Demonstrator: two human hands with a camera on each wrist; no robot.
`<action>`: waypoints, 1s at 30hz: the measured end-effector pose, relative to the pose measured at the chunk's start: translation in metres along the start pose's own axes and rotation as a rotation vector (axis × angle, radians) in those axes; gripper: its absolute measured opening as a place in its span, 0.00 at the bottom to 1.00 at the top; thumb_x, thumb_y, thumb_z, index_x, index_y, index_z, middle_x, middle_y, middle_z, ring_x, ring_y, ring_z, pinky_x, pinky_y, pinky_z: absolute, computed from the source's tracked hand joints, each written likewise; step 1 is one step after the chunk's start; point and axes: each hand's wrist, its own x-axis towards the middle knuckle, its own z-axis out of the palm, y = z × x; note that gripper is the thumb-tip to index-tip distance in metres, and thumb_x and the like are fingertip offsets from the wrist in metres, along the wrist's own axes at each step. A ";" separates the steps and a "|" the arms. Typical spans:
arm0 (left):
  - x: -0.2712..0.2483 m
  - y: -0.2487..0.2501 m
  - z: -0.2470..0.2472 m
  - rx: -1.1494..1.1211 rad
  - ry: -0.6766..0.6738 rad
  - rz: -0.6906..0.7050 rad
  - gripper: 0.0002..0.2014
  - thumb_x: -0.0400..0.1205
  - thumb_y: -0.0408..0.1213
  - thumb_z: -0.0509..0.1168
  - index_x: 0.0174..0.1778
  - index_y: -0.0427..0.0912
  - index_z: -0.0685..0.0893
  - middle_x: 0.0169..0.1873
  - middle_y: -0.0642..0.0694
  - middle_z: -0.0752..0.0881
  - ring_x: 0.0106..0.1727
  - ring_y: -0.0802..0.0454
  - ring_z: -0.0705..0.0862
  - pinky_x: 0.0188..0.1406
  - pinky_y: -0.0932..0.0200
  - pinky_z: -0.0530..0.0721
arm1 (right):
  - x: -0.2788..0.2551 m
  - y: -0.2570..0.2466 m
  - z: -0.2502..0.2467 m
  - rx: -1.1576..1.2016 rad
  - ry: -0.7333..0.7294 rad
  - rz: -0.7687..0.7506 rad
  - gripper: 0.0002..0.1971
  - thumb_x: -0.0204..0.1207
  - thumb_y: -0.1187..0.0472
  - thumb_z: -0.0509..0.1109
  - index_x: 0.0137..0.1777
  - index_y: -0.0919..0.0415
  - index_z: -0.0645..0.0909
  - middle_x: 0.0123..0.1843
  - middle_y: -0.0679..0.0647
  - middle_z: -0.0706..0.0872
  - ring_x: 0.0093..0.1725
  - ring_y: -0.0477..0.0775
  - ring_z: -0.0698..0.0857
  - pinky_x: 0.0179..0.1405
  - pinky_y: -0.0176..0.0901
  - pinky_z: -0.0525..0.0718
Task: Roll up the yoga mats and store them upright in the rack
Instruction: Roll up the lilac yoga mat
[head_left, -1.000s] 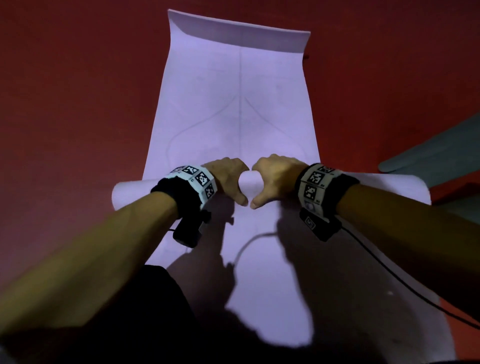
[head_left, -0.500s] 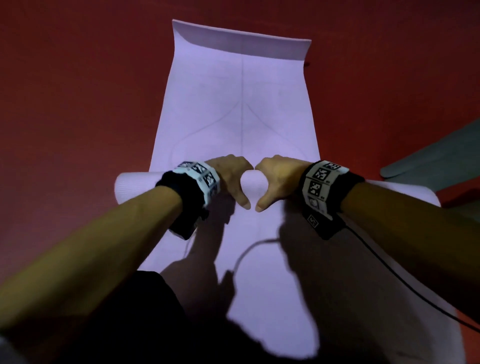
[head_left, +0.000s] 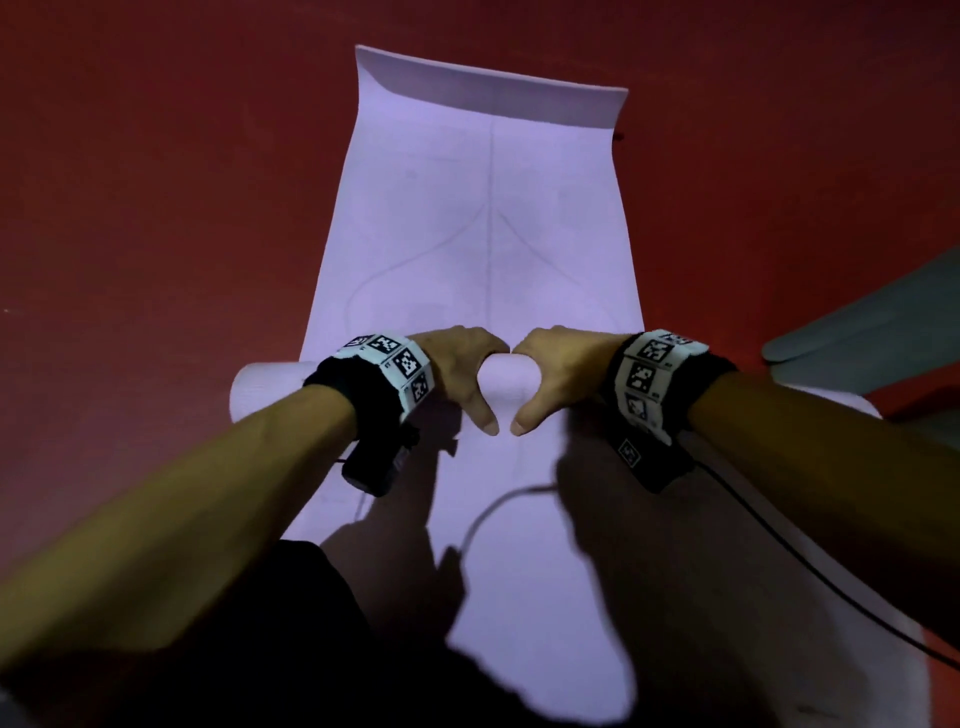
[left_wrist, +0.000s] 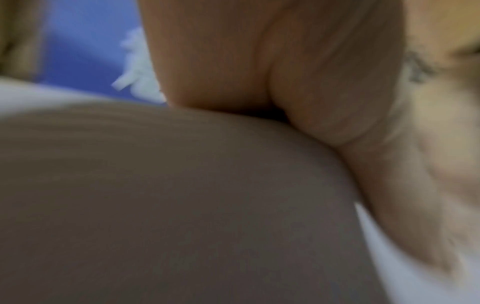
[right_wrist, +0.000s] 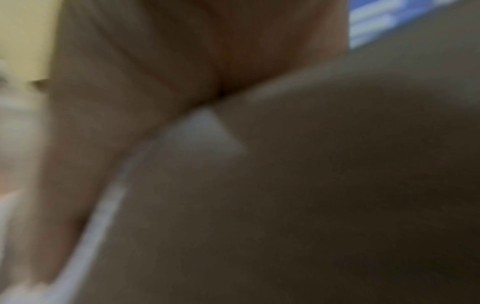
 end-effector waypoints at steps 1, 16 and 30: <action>-0.002 0.003 0.000 0.088 0.030 0.003 0.33 0.61 0.52 0.86 0.59 0.49 0.81 0.47 0.52 0.88 0.51 0.48 0.87 0.55 0.50 0.87 | 0.000 0.003 0.000 0.079 -0.040 0.004 0.23 0.59 0.43 0.87 0.51 0.50 0.87 0.46 0.44 0.90 0.49 0.49 0.88 0.50 0.42 0.88; -0.009 0.003 -0.004 0.138 0.004 -0.019 0.31 0.62 0.55 0.85 0.56 0.49 0.81 0.45 0.52 0.87 0.49 0.48 0.87 0.52 0.52 0.86 | -0.004 0.001 0.004 0.099 -0.018 -0.035 0.24 0.59 0.43 0.88 0.51 0.49 0.85 0.47 0.43 0.90 0.50 0.47 0.88 0.53 0.44 0.88; -0.017 -0.004 -0.008 -0.218 -0.179 -0.047 0.26 0.61 0.43 0.87 0.51 0.42 0.87 0.42 0.37 0.90 0.48 0.32 0.90 0.46 0.39 0.91 | -0.005 -0.003 0.008 0.014 -0.055 -0.056 0.28 0.62 0.39 0.86 0.55 0.48 0.77 0.50 0.42 0.84 0.53 0.48 0.83 0.47 0.38 0.79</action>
